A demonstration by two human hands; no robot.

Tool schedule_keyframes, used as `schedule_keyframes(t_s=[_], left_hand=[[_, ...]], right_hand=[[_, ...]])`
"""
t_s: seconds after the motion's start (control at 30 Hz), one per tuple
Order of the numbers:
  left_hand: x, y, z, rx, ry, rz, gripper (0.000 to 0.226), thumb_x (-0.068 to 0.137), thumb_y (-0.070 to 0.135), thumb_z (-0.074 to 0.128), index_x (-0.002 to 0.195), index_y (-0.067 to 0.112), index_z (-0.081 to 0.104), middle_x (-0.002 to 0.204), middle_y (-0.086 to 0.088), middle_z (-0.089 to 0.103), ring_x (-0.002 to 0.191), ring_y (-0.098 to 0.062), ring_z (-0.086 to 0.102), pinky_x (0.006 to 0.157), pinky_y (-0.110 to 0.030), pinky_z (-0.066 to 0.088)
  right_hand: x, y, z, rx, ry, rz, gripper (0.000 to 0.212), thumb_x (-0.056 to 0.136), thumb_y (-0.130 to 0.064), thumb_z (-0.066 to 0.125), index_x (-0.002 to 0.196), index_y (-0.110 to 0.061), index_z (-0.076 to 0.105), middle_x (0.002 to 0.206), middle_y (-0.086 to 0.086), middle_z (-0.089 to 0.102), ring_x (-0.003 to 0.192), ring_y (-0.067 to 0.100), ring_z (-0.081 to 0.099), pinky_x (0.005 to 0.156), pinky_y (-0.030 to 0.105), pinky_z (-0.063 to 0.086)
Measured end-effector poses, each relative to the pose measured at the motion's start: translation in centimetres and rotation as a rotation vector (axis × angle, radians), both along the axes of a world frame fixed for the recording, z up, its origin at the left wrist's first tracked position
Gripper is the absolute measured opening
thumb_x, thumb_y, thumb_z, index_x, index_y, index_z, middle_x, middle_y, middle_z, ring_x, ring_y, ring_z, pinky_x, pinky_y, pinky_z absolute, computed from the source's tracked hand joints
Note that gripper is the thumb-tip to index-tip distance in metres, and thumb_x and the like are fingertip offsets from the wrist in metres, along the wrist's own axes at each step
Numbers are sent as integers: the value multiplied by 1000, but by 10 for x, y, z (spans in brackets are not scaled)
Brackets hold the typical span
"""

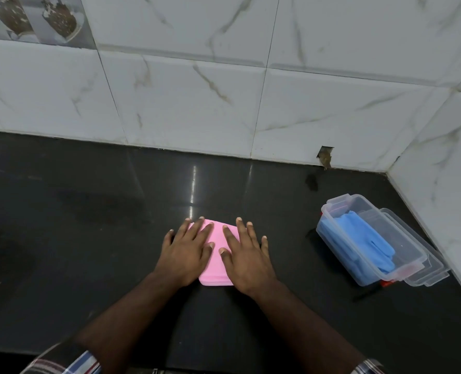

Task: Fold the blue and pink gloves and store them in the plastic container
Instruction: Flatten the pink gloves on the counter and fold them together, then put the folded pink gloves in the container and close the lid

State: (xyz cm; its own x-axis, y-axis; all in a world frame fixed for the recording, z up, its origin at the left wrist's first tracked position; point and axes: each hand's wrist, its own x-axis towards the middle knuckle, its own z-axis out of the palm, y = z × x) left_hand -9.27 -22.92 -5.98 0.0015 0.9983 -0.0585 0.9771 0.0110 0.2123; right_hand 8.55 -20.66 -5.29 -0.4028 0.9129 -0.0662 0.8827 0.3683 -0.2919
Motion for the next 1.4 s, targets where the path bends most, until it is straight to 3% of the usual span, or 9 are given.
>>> schedule_keyframes(t_s=[0.4, 0.67, 0.77, 0.83, 0.97, 1.1, 1.23, 1.4], left_hand=[[1, -3, -16, 66, 24, 20, 69, 97, 57, 12, 158, 26, 23, 167, 3, 18, 153, -20, 18, 119, -52, 21], [1, 2, -3, -60, 76, -7, 88, 83, 69, -6, 160, 26, 3, 169, 4, 3, 154, -18, 7, 120, -56, 14], [6, 10, 15, -80, 145, -8, 83, 91, 68, 17, 160, 23, 7, 168, -1, 5, 154, -21, 7, 118, -61, 10], [20, 14, 29, 50, 148, -26, 74, 95, 58, 32, 158, 19, 22, 166, -3, 19, 154, -23, 14, 117, -62, 12], [67, 23, 47, 221, -124, -60, 61, 91, 39, 38, 148, 16, 45, 150, -2, 49, 142, -23, 40, 115, -47, 29], [120, 41, 52, 87, -552, -43, 49, 97, 17, 52, 145, 8, 47, 143, -12, 55, 133, -25, 50, 112, -34, 37], [179, 48, 65, -146, -764, -10, 49, 97, 26, 59, 144, 16, 50, 128, 0, 65, 119, -17, 60, 108, -32, 42], [235, 52, 72, -287, -831, -33, 43, 93, 33, 62, 134, 22, 56, 115, 6, 67, 111, -16, 63, 105, -35, 46]], right_hand=[[0, -1, -13, 33, -84, 11, 61, 101, -52, 18, 156, -31, 5, 165, 0, -4, 152, 23, -8, 116, 64, 0], [5, 1, -4, -41, -122, 54, 60, 101, -54, 16, 155, -31, 6, 165, -1, -9, 151, 25, -12, 115, 66, -3], [10, 2, 3, -55, -91, 58, 58, 101, -54, 18, 155, -33, 11, 165, -1, -8, 151, 26, -9, 115, 66, -1], [15, 4, 9, -52, -53, 42, 55, 102, -51, 20, 154, -34, 15, 165, -2, -4, 152, 23, -6, 116, 64, 1], [38, 10, 31, -28, 24, 8, 53, 102, -37, 29, 154, -27, 21, 165, 0, 8, 152, 18, 3, 120, 57, 6], [85, 23, 65, 53, 148, -74, 50, 98, -27, 42, 148, -19, 38, 159, 3, 31, 149, 19, 22, 120, 49, 18], [163, 41, 96, 82, 262, -372, 47, 93, -23, 55, 140, -20, 49, 141, 1, 54, 129, 21, 51, 106, 38, 41], [256, 61, 99, 32, 170, -650, 45, 93, -30, 55, 135, -14, 52, 131, 10, 61, 117, 28, 58, 97, 38, 44]])
